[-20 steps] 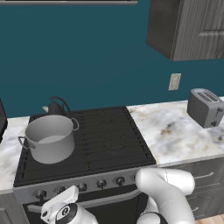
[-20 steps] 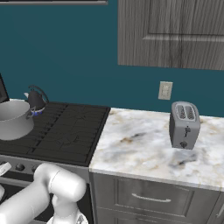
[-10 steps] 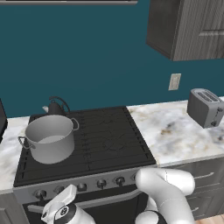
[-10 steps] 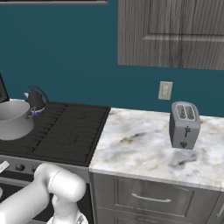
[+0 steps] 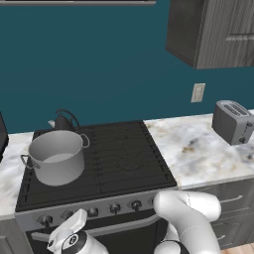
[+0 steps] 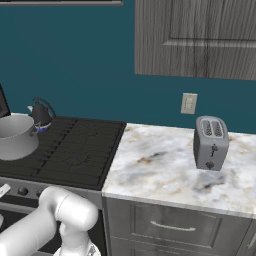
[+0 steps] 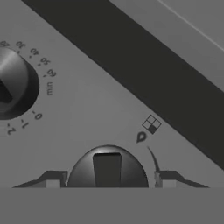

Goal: Pick the kettle from the cabinet and place it on a stove burner. Then pick the pot from the counter and place it on another stove burner. Finally, turn both burners on.

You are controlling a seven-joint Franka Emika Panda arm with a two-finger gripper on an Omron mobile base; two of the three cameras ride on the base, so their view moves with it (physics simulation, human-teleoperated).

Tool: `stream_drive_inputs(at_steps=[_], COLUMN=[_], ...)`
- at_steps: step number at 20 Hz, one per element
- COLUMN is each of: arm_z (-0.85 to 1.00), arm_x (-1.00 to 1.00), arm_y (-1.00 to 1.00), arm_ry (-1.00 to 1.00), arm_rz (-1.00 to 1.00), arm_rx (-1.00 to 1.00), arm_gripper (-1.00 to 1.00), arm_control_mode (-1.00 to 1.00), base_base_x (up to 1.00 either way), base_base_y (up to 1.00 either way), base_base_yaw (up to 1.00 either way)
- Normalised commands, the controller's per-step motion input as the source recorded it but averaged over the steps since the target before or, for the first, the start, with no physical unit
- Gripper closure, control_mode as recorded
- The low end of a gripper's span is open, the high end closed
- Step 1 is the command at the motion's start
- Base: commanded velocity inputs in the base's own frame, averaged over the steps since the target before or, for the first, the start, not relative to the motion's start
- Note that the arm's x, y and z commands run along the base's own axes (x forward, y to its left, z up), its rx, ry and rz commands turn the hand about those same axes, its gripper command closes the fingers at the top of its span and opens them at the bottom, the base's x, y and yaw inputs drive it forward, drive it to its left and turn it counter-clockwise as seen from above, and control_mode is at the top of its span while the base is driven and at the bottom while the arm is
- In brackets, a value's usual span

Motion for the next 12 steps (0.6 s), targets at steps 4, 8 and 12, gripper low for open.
stream_drive_inputs(at_steps=[4, 8, 12], arm_z=[0.0, 0.0, 0.02], arm_x=[-0.05, -0.23, -0.29], arm_y=[0.0, 0.0, 0.01], arm_ry=[-0.09, -0.06, -0.05], arm_rz=[0.0, 0.0, 0.0], arm_rx=[0.03, 0.0, 0.0], arm_gripper=[-1.0, -1.0, -1.0], arm_control_mode=[-1.0, -1.0, -1.0], base_base_x=[0.0, 0.0, 0.0], base_base_y=[0.0, 0.0, 0.0], base_base_yaw=[0.0, 0.0, 0.0])
